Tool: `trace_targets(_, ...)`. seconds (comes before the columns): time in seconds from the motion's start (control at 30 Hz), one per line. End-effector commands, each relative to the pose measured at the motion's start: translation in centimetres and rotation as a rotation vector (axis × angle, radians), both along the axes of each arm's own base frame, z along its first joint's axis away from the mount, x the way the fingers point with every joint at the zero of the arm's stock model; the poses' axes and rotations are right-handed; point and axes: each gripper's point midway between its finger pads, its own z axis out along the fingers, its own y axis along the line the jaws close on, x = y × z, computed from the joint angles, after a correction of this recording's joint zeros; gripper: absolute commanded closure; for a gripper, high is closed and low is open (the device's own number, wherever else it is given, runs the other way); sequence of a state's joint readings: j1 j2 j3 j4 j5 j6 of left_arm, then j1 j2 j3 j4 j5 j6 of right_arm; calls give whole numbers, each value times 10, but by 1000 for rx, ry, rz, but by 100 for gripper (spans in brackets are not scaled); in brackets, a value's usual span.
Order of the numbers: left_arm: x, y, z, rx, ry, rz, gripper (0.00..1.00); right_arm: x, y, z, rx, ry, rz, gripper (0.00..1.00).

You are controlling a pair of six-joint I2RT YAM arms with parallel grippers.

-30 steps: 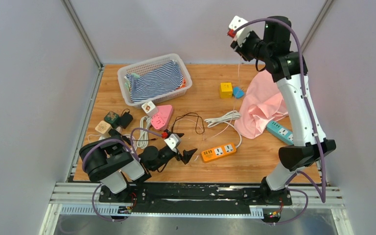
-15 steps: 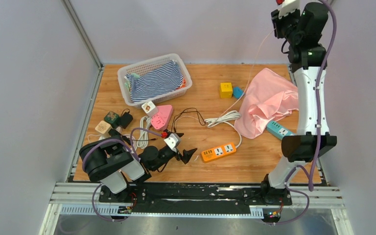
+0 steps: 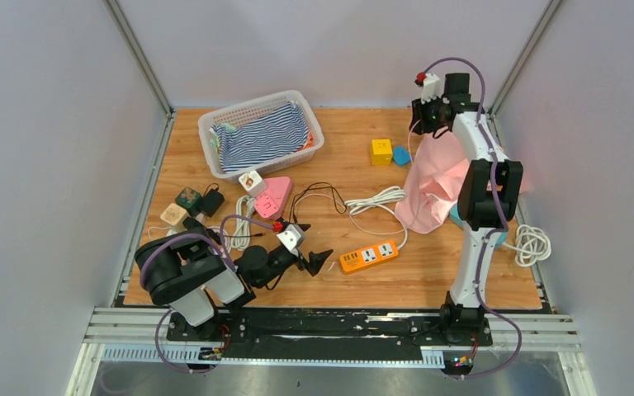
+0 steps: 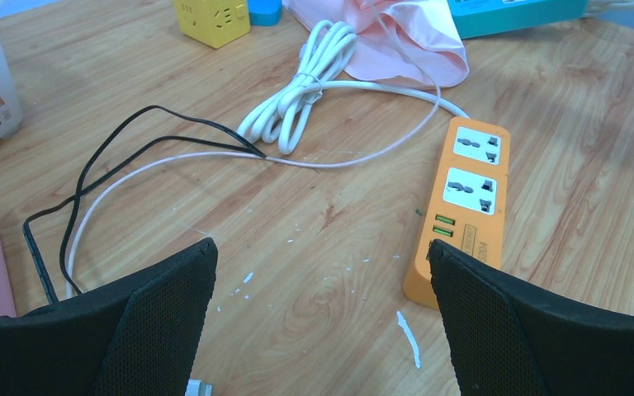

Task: Pull the plug off the socket
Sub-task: Place the plug at the center of the board.

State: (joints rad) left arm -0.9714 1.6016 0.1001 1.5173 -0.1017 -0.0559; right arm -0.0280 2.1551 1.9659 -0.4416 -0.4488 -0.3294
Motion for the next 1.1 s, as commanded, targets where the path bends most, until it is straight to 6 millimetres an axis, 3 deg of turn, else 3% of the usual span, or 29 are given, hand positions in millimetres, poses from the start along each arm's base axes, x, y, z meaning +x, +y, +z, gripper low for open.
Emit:
trace_targets(0.0, 6, -1, 7, -24, -18, 19, 0, -3, 4, -11, 58, 43, 10, 68)
trace_targets(0.17, 7, -3, 6, -23, -16, 18, 0, -3, 5, -44, 70, 120, 1, 59)
trace_targets(0.43, 6, -5, 6, -21, -17, 6, 0, -11, 16, -72, 76, 197, 29, 41)
trace_targets(0.57, 6, -5, 6, -19, -18, 5, 0, -10, 13, -49, 37, 150, 41, 36)
trace_targets(0.77, 5, -5, 5, -18, -17, 2, 0, -15, 25, 22, 48, 40, 101, 29)
trace_targets(0.83, 5, -5, 5, -19, -18, 0, 0, -14, 19, 38, -10, 0, 88, 29)
trace_targets(0.87, 5, -5, 6, -19, -19, 0, 0, -13, 28, 41, -96, -23, 102, 28)
trace_targets(0.97, 4, -5, 6, -21, -19, 1, 0, -11, 12, 41, -324, -49, 58, 27)
trace_targets(1.07, 4, -5, 6, -20, -20, -1, 0, -14, -6, 23, -491, -3, 26, 25)
